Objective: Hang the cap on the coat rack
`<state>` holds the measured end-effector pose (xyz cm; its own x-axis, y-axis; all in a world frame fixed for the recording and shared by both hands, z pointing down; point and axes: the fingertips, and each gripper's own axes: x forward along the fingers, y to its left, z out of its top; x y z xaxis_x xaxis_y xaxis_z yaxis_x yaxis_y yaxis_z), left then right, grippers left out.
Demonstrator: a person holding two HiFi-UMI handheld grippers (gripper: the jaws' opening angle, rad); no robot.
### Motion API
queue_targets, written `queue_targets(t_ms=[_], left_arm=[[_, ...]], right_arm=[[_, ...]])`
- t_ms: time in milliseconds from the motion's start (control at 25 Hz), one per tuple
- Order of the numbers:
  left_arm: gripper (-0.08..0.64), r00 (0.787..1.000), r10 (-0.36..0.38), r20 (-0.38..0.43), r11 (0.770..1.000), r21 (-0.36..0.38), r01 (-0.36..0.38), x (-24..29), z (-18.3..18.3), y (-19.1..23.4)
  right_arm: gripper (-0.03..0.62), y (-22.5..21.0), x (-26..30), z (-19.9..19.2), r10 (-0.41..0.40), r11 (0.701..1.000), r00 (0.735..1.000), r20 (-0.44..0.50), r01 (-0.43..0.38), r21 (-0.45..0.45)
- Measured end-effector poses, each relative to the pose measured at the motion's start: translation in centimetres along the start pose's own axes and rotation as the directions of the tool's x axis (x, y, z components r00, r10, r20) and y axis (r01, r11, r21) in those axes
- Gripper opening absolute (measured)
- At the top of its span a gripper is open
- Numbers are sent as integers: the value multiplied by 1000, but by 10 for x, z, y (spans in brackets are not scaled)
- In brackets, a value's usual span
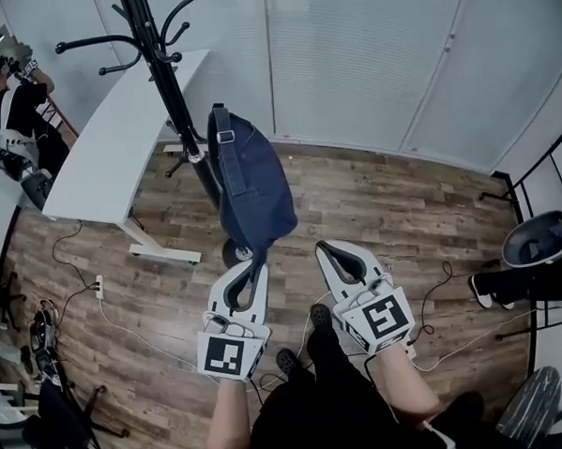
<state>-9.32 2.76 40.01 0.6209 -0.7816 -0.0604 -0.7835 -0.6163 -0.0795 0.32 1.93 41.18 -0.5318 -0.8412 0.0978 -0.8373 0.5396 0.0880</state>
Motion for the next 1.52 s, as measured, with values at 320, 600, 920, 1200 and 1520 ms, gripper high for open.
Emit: queue_targets(t_ms=[320,600,920,1200,1520], left_arm=[[29,1000,1,9,1000,0,-1,37,9,4],[29,1000,30,3,999,-15,-30,76,23,16],[29,999,46,27,999,-3,-46,110,36,21],[29,996,77,48,997,8,-77,141,39,20],[29,991,99,92,994,39,-103,187,61,24]], right_arm=[[31,-33,25,9,16,1000,999,33,-17,17],[31,-71,54,24,38,999,997,71,-41,29],[31,-94,75,36,91,995,989,121,-94,21],[31,-111,87,37,151,988,978,146,-153,3],[31,-157,101,46,172,985,971,163,-174,-7]])
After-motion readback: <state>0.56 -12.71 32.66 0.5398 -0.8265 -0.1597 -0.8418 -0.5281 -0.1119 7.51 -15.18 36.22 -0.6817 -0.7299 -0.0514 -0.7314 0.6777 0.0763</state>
